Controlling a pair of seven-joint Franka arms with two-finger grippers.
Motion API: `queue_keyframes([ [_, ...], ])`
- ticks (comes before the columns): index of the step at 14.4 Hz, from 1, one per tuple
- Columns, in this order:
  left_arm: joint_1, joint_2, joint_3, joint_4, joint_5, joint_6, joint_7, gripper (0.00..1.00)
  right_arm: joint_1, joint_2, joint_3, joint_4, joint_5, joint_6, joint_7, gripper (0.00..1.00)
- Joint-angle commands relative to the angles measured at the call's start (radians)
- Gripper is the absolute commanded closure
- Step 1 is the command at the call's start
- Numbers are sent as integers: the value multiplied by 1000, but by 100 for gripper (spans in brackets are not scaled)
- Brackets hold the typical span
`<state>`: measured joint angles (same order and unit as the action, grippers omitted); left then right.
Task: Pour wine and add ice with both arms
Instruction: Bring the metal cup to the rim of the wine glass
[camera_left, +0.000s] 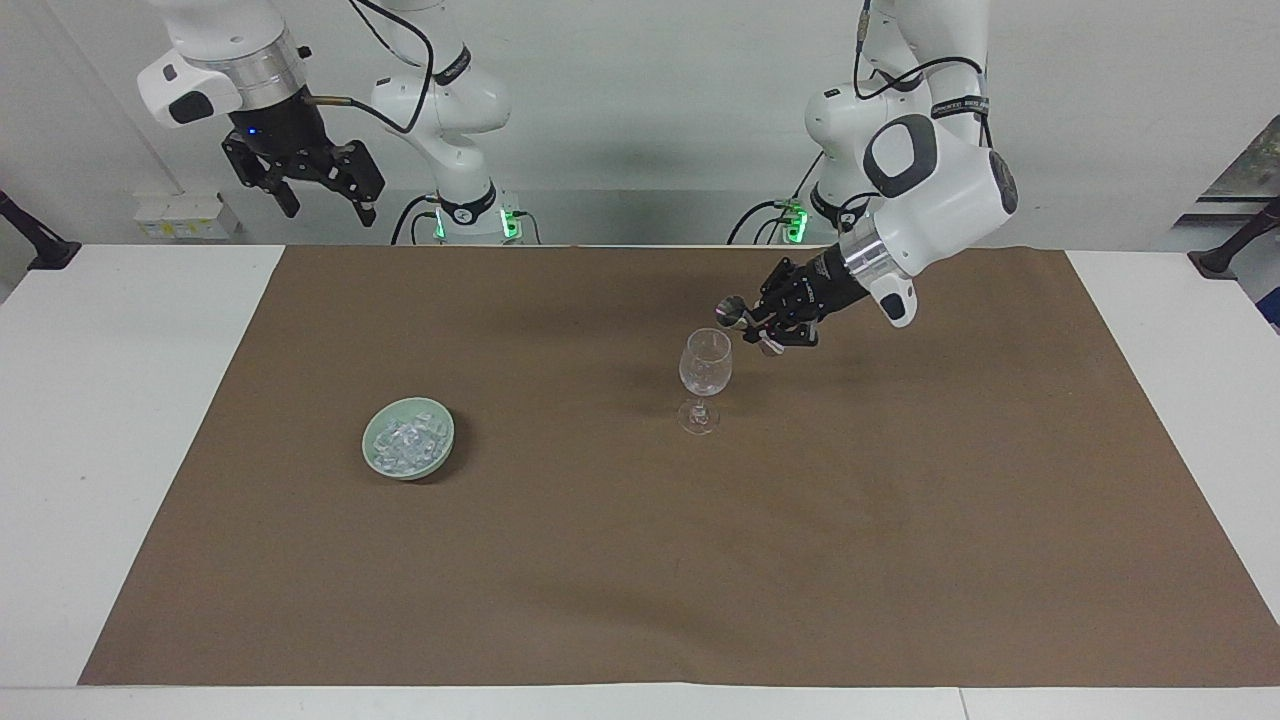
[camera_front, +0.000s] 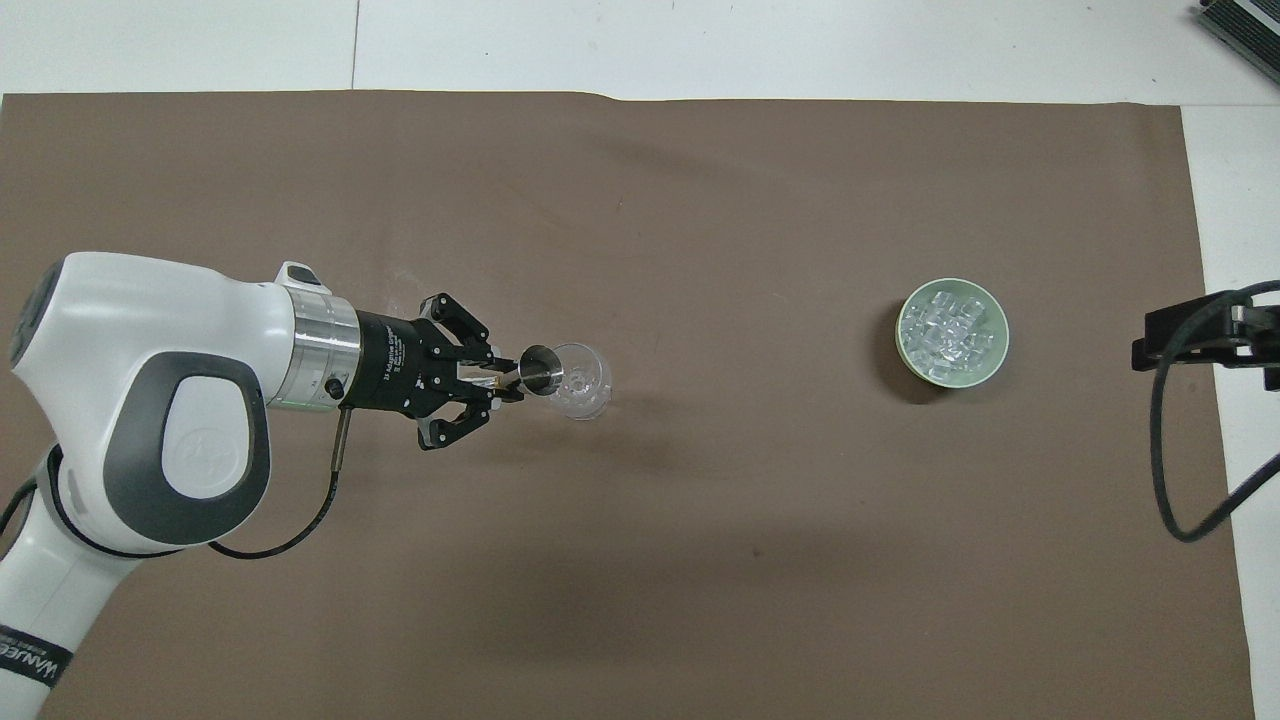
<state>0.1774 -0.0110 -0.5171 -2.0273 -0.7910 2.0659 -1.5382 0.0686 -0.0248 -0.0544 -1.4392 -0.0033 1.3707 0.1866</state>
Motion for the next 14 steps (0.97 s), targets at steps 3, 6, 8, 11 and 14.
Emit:
queue_keyframes([
  [3, -6, 26, -29, 39, 128, 17, -109, 100, -18, -17, 7, -18, 16, -5, -36, 0],
  [6, -6, 26, -40, 48, 150, 17, -134, 100, -18, -17, 7, -18, 17, -4, -36, 0],
  [8, -7, 39, -53, 59, 202, 17, -170, 100, -16, -17, 7, -18, 17, -2, -36, 0],
  [11, -7, 63, -64, 90, 269, 2, -221, 100, -16, -17, 7, -18, 17, -1, -36, 0],
  [14, -6, 63, -74, 91, 292, -1, -238, 100, -16, -17, 7, -18, 17, 1, -36, 0],
])
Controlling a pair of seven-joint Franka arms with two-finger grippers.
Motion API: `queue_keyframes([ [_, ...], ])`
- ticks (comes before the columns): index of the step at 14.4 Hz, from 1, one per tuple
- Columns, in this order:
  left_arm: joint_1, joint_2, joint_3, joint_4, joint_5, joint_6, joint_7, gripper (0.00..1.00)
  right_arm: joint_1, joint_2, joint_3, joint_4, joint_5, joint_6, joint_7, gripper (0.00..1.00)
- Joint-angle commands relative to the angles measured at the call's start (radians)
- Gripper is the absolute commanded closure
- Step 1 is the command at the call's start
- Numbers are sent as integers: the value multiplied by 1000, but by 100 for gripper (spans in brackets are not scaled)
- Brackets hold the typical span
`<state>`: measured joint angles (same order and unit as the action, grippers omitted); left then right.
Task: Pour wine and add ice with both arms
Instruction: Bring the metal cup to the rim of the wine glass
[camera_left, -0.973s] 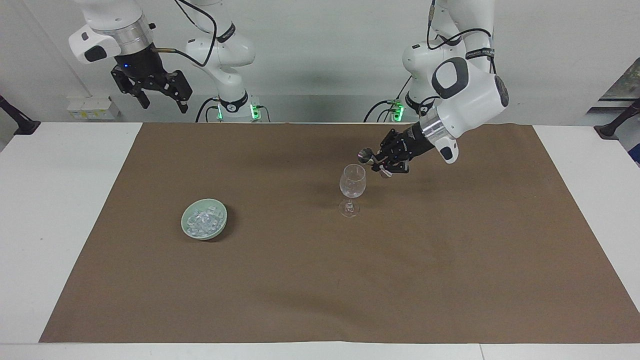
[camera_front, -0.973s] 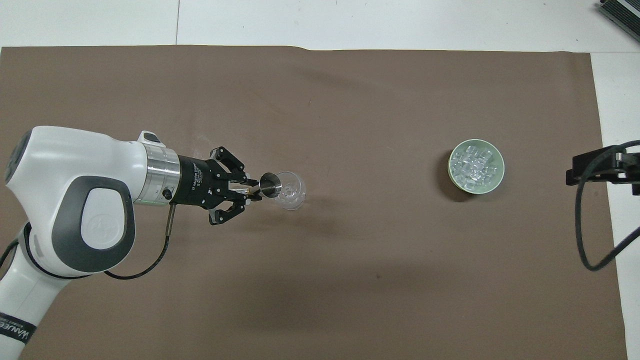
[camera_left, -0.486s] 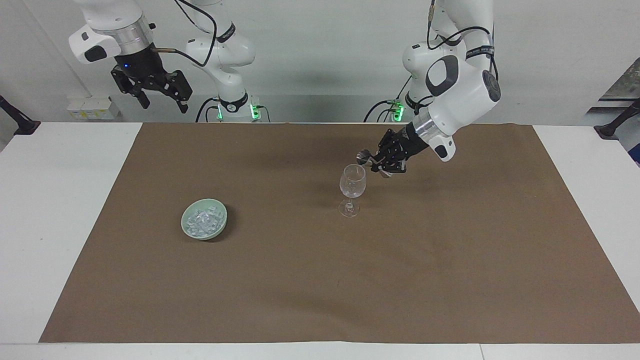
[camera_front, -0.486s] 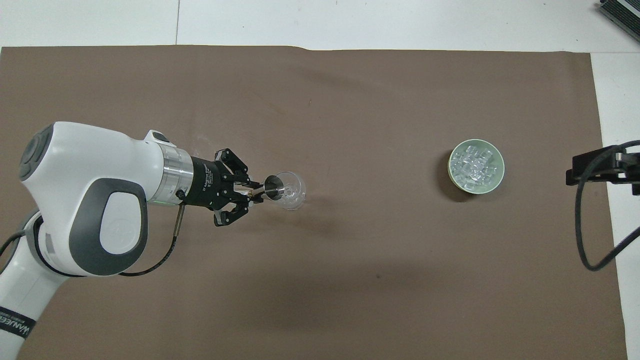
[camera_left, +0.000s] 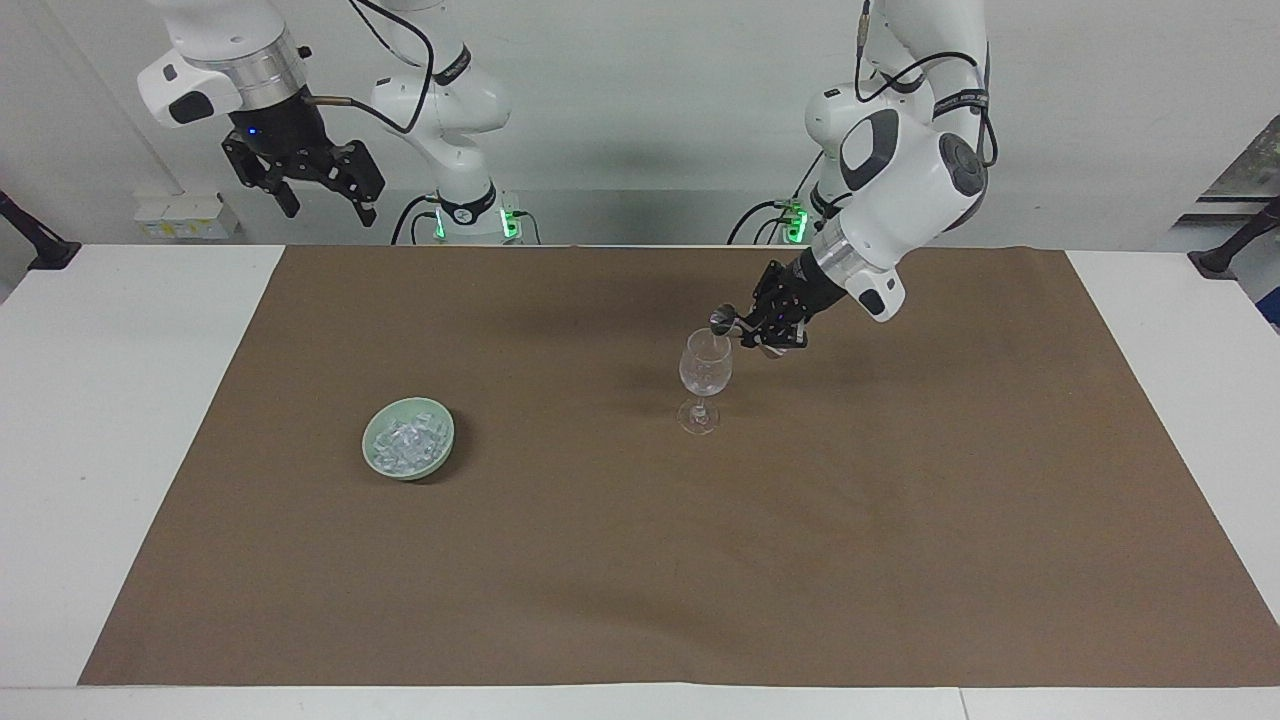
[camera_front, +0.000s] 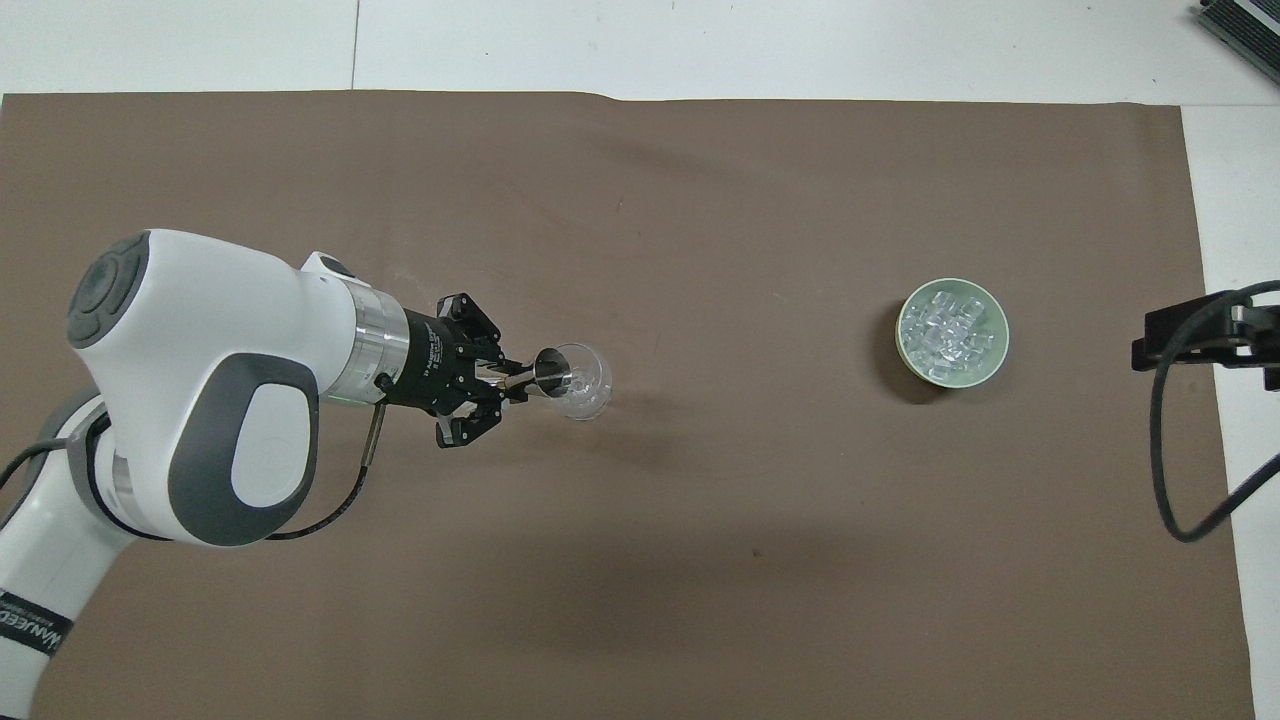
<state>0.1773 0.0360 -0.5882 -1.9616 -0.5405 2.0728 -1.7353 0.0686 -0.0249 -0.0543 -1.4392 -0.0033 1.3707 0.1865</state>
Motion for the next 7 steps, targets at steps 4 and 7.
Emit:
queue_keyframes([
  [4, -6, 21, -10, 44, 80, -37, -59, 100, -16, -17, 7, -18, 17, 1, -47, 0],
  [7, -6, 21, -12, 65, 124, -85, -73, 100, -16, -17, 7, -18, 17, 2, -47, 0],
])
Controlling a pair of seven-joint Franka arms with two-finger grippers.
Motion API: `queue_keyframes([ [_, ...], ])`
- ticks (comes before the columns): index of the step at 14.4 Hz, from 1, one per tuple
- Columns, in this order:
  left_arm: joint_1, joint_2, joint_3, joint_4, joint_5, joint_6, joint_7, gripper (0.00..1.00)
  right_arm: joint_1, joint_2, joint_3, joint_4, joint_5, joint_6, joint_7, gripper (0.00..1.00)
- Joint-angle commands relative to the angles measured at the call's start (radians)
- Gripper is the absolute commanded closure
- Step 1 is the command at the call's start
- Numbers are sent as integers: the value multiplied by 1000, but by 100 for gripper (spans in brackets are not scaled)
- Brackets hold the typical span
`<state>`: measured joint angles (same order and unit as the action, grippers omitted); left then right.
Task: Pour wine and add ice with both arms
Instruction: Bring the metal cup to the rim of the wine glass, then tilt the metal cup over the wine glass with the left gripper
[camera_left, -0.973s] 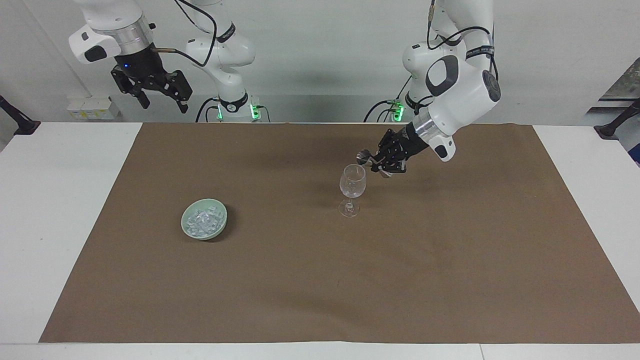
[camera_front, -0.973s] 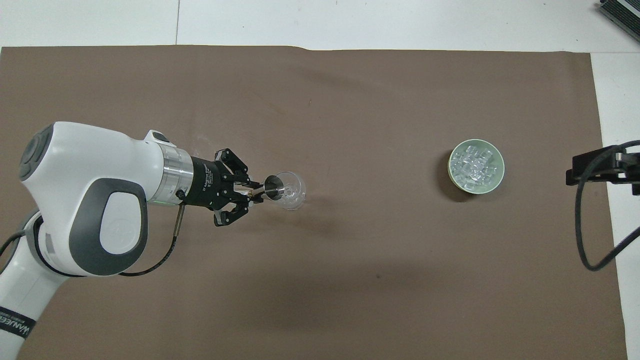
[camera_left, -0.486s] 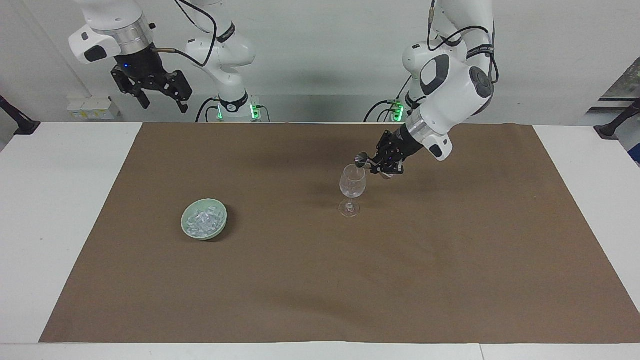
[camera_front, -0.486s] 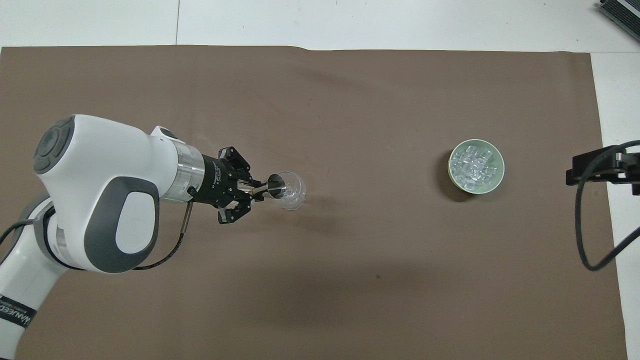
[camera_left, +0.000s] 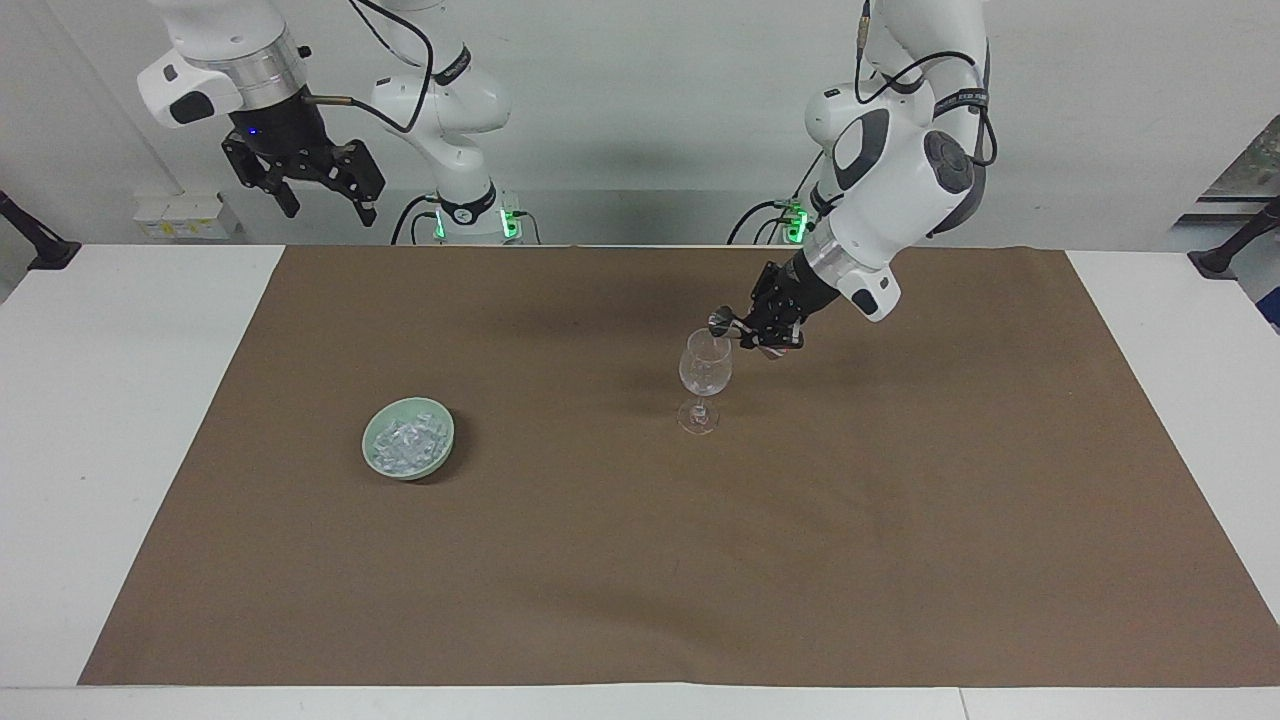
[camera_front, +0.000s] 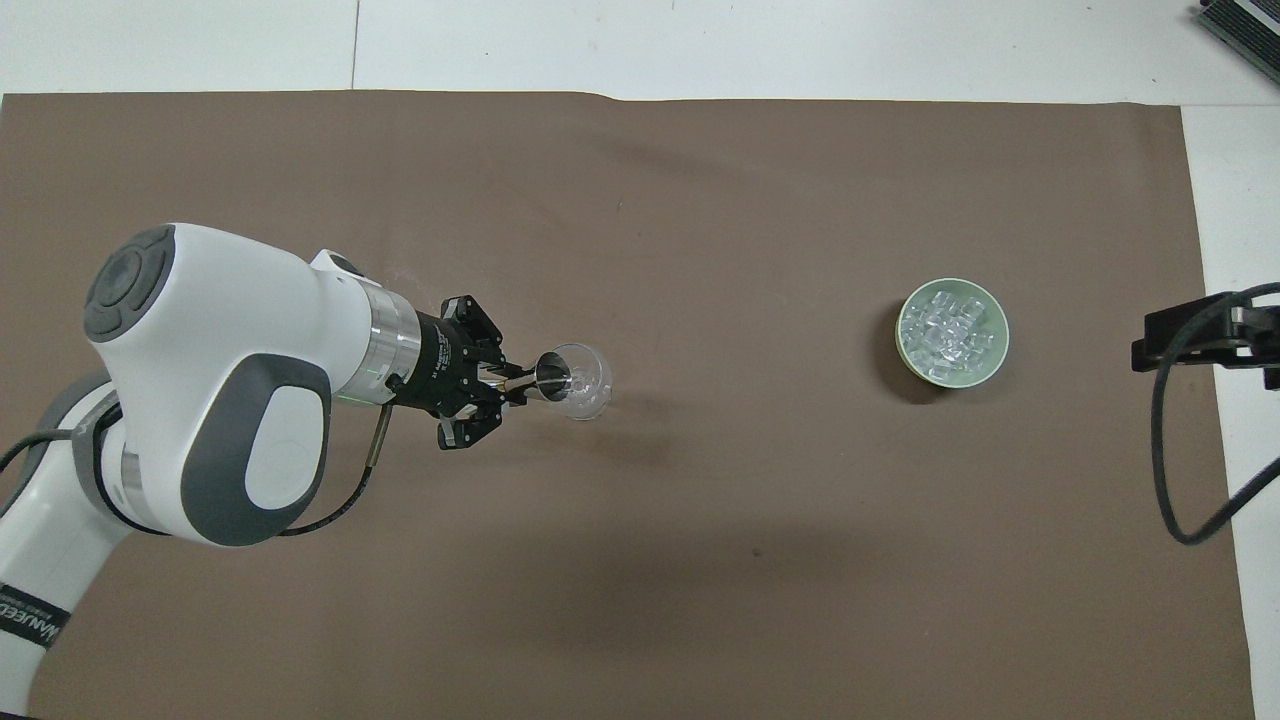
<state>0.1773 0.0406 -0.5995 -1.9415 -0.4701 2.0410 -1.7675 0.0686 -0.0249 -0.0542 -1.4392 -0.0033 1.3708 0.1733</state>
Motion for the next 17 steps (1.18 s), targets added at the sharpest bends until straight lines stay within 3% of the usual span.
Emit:
queue_keyframes([
  [1, -7, 19, 0, 56, 74, -65, -61, 100, -16, -17, 7, -18, 17, 2, -34, 0],
  [7, -7, 82, -42, 119, 188, -102, -147, 100, -16, -17, 7, -18, 17, 2, -34, 0],
  [17, -9, 93, -69, 170, 277, -182, -197, 100, -16, -17, 7, -18, 17, 1, -34, 0],
])
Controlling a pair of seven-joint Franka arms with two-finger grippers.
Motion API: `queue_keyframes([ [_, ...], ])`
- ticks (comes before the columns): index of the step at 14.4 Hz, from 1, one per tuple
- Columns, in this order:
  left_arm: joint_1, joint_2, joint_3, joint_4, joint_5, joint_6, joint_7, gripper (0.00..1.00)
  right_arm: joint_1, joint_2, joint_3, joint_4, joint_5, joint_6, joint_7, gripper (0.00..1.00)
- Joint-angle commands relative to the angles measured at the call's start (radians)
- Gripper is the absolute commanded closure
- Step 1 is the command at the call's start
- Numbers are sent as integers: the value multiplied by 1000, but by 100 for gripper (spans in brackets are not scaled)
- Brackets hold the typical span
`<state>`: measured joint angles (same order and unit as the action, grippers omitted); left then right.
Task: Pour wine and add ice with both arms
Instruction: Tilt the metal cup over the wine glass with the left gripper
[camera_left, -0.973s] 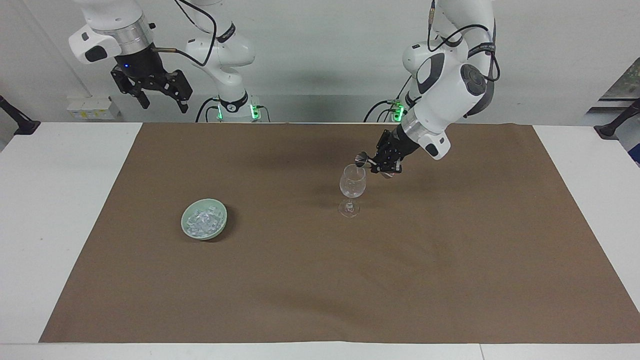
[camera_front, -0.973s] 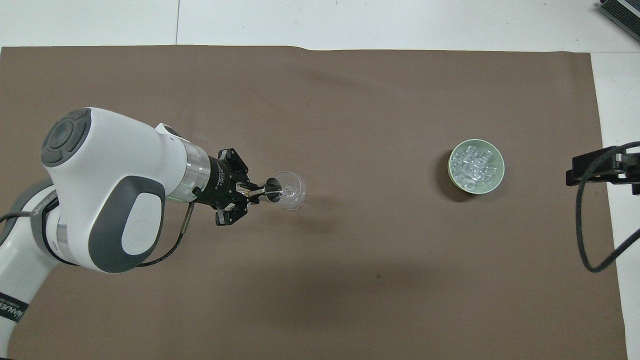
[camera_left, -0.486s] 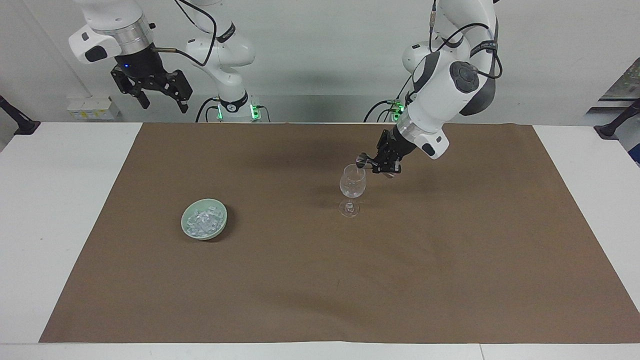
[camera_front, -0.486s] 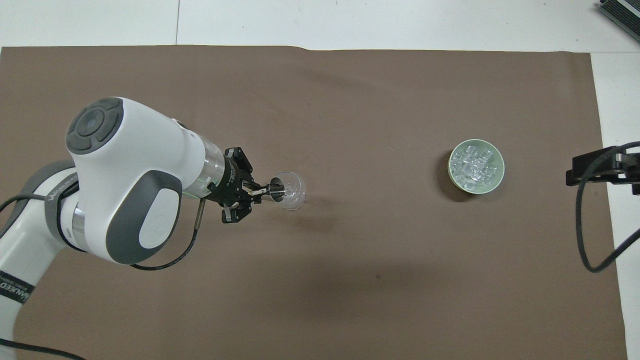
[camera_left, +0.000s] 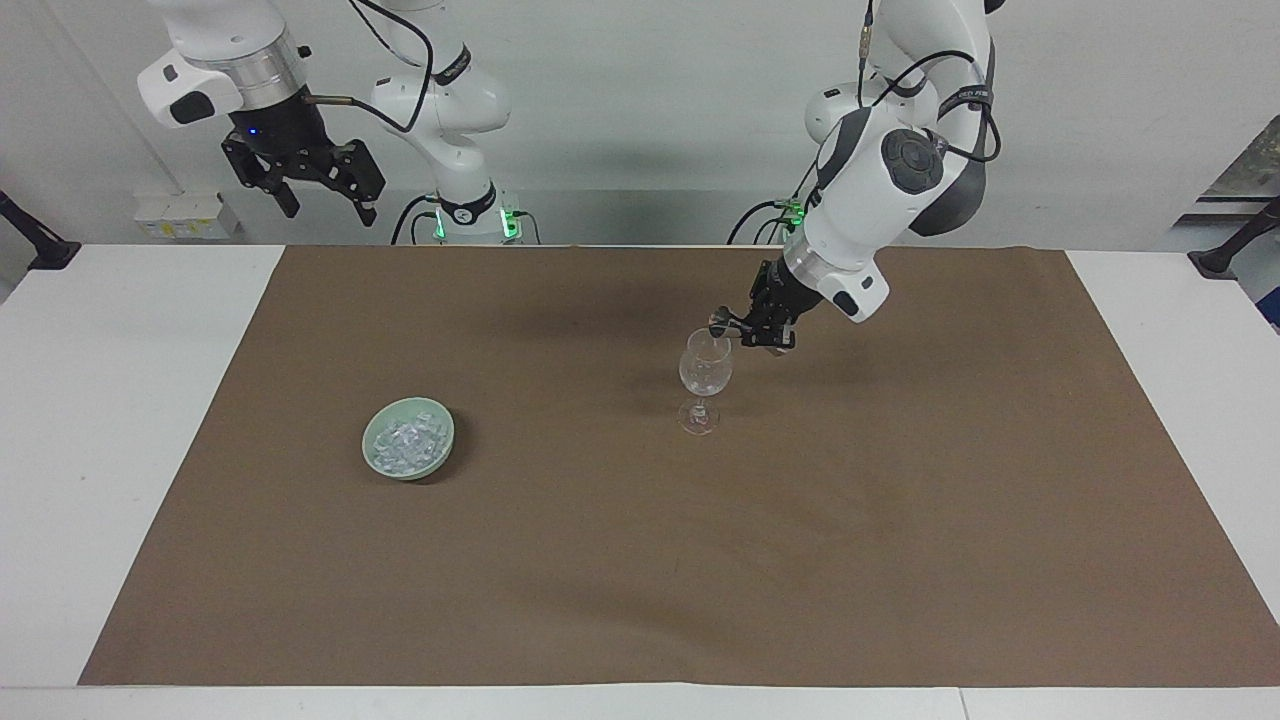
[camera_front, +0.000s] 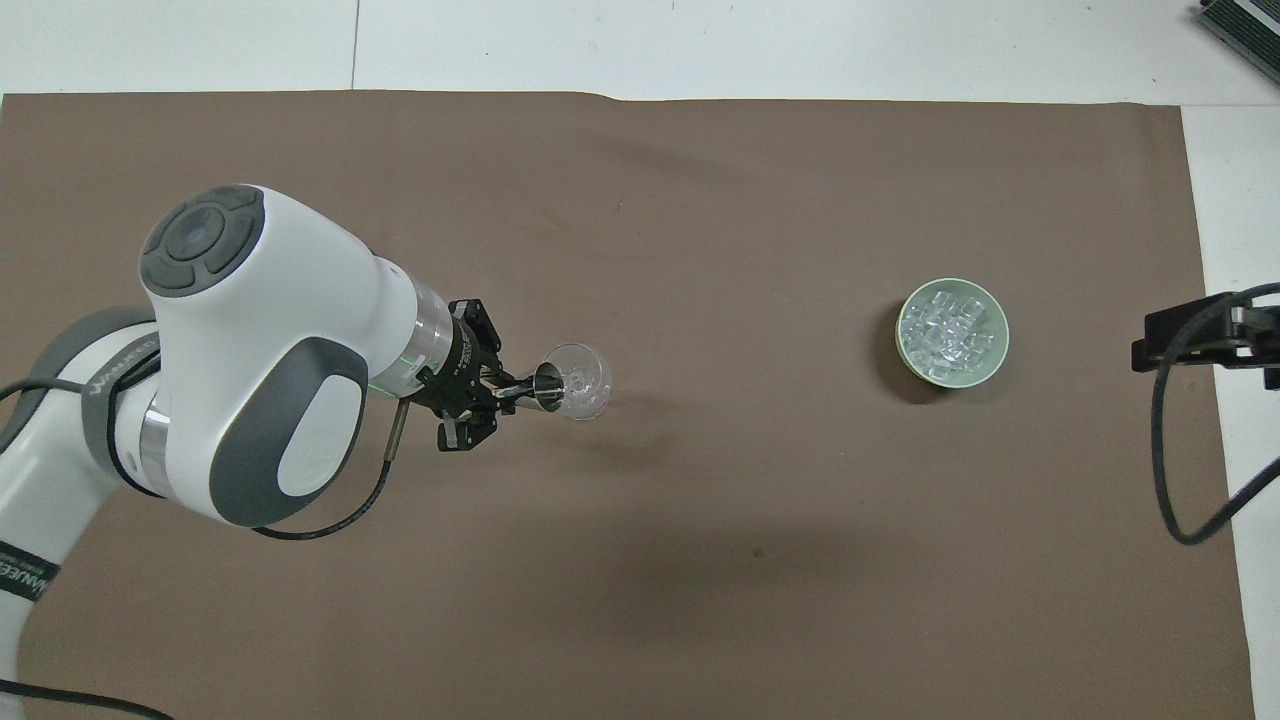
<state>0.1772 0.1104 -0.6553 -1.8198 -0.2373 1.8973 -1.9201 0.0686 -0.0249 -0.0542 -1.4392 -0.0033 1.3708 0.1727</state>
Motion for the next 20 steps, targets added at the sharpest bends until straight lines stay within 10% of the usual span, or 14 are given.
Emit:
queue_keyframes([
  [1, -8, 37, -21, 68, 70, -62, -62, 100, -16, -16, 7, -18, 17, 1, -33, 0],
  [20, -24, 178, -125, 246, 305, -244, -247, 100, -16, -16, 7, -18, 17, 2, -33, 0],
])
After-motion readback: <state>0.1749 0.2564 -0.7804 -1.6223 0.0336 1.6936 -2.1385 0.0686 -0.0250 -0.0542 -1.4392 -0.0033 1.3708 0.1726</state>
